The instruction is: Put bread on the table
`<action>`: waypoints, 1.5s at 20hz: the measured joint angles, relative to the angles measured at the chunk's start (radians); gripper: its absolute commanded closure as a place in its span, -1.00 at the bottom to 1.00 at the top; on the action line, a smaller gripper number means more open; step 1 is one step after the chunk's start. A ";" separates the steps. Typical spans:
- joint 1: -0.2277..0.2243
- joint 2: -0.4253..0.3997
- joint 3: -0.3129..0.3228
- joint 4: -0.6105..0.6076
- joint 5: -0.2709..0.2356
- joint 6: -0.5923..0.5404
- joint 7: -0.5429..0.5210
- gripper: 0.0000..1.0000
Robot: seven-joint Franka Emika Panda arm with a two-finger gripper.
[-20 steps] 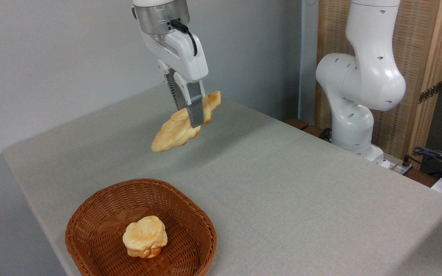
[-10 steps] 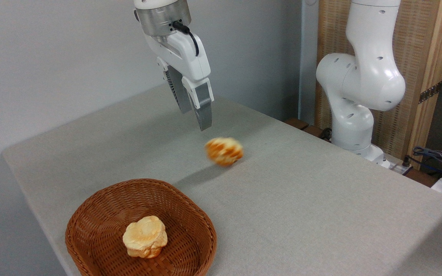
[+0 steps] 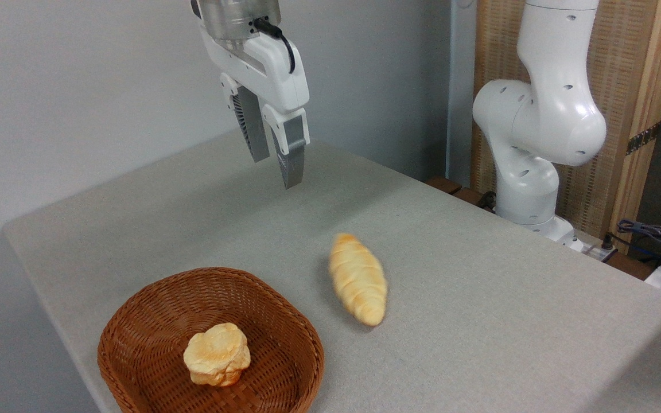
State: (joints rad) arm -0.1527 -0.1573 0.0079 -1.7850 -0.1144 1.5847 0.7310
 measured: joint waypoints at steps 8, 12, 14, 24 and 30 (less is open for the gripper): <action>0.004 0.029 0.004 0.052 0.024 0.004 -0.001 -1.00; 0.008 0.080 0.063 0.146 0.040 0.007 -0.001 -1.00; 0.007 0.109 0.065 0.185 0.040 0.007 -0.001 -1.00; 0.006 0.157 0.061 0.234 0.059 -0.027 -0.001 -1.00; 0.001 0.163 0.053 0.234 0.101 -0.029 -0.001 -1.00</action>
State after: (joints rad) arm -0.1513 0.0054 0.0607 -1.5509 -0.0137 1.5561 0.7299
